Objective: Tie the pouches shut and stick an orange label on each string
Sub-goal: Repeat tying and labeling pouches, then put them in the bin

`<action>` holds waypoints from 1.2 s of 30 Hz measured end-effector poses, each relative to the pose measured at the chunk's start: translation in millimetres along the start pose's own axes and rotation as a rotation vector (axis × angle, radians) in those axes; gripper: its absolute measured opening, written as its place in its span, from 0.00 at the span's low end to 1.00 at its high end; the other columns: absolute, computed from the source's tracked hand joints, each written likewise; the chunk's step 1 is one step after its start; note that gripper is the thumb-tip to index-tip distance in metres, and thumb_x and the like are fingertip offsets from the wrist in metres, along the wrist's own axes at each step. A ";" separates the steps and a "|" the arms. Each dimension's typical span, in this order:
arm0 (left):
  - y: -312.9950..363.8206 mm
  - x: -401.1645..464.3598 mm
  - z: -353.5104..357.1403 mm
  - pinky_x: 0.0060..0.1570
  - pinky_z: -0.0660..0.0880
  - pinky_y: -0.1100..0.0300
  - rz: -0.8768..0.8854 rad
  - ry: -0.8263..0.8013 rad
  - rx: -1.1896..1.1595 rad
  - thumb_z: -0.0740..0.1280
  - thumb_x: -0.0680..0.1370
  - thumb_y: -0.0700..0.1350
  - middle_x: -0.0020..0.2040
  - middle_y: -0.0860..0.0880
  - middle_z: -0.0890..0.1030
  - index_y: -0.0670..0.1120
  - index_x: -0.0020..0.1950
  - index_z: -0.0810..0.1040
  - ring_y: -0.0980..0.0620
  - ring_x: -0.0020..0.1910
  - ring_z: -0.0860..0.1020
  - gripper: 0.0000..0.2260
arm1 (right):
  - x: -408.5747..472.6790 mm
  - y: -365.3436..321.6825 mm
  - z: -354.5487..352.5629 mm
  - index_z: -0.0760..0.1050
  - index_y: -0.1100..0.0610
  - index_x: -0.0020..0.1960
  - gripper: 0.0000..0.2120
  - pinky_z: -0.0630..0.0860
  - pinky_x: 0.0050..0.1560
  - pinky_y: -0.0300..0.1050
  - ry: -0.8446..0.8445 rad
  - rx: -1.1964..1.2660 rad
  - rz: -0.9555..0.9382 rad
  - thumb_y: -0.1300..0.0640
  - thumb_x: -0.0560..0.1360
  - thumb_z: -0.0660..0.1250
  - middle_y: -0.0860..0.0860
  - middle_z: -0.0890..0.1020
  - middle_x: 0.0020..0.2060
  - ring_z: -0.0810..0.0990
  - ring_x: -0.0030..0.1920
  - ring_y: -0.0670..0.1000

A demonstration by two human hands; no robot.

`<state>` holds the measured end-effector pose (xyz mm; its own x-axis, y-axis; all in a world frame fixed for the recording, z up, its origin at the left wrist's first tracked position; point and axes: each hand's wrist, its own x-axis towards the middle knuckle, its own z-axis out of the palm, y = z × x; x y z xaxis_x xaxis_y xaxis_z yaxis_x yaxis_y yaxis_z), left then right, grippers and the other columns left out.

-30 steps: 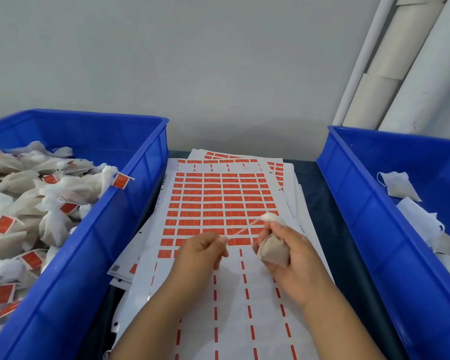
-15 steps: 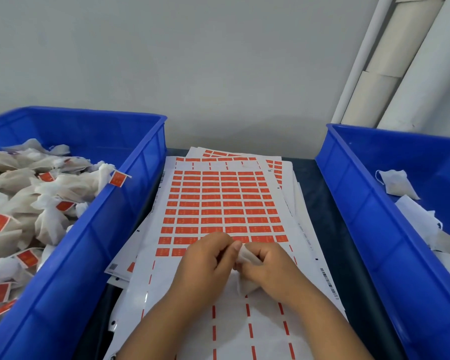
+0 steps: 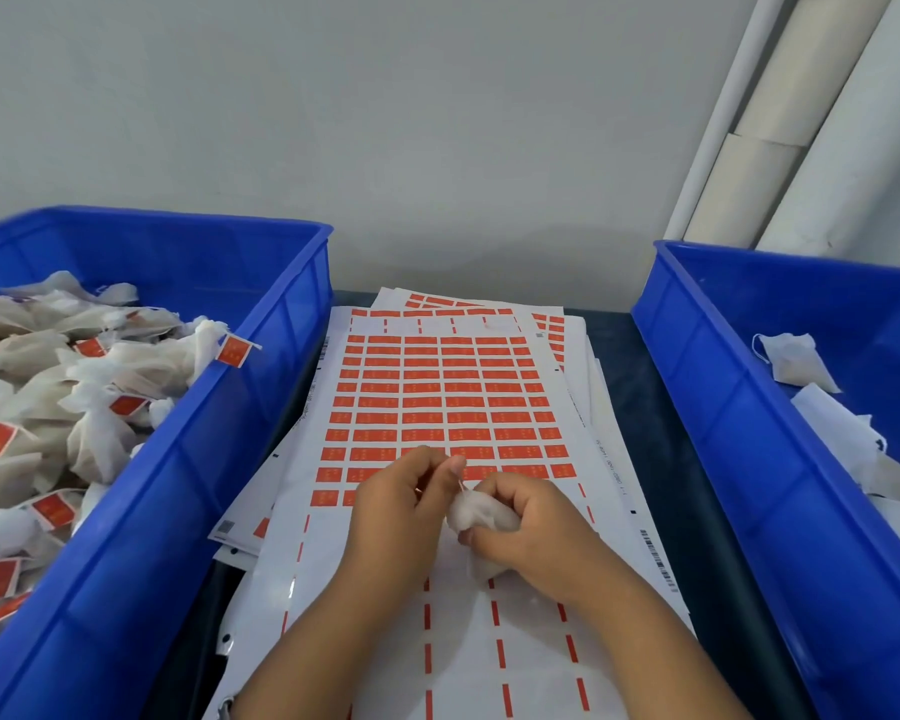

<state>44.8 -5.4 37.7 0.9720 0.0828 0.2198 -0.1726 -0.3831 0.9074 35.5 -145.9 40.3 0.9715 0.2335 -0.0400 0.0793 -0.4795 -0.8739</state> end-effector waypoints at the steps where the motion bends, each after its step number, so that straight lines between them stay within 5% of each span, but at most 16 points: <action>1: 0.2 0.7 0.1 0.30 0.69 0.78 -0.036 0.018 -0.023 0.64 0.75 0.51 0.32 0.58 0.78 0.56 0.36 0.74 0.66 0.36 0.76 0.08 | 0.5 -0.4 1.1 0.73 0.43 0.43 0.07 0.72 0.35 0.25 0.032 -0.029 -0.002 0.50 0.73 0.71 0.38 0.78 0.40 0.78 0.43 0.41; 9: 2.6 2.4 3.0 0.31 0.74 0.70 -0.317 0.000 -0.258 0.65 0.74 0.53 0.33 0.58 0.81 0.52 0.38 0.80 0.59 0.34 0.80 0.08 | -0.1 1.9 8.2 0.70 0.42 0.44 0.08 0.71 0.37 0.22 0.167 0.001 -0.094 0.52 0.75 0.69 0.31 0.75 0.39 0.74 0.46 0.31; 21: 4.8 4.6 -0.4 0.31 0.72 0.63 -0.475 -0.102 -0.254 0.67 0.75 0.48 0.28 0.53 0.79 0.51 0.36 0.81 0.54 0.30 0.74 0.09 | -0.7 -3.7 10.0 0.73 0.41 0.46 0.06 0.70 0.38 0.21 0.307 0.165 -0.130 0.46 0.72 0.70 0.27 0.76 0.44 0.74 0.49 0.29; 27: 3.3 4.3 0.2 0.28 0.71 0.67 -0.459 -0.139 -0.225 0.68 0.75 0.46 0.26 0.55 0.78 0.50 0.36 0.80 0.57 0.27 0.74 0.08 | 0.6 -1.6 8.2 0.77 0.41 0.45 0.04 0.71 0.41 0.22 0.326 0.176 -0.113 0.50 0.74 0.69 0.36 0.81 0.41 0.76 0.49 0.32; 36: 7.7 1.2 3.7 0.31 0.71 0.68 -0.370 -0.063 -0.184 0.67 0.75 0.49 0.35 0.52 0.79 0.51 0.39 0.78 0.54 0.35 0.76 0.06 | 6.3 4.2 10.2 0.78 0.44 0.41 0.03 0.71 0.32 0.23 0.355 0.295 0.061 0.50 0.73 0.71 0.33 0.79 0.37 0.78 0.44 0.34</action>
<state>45.3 -11.7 43.6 0.9806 0.1257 -0.1503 0.1701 -0.1663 0.9713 39.6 -137.8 31.5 0.9929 -0.1161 0.0278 0.0029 -0.2098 -0.9777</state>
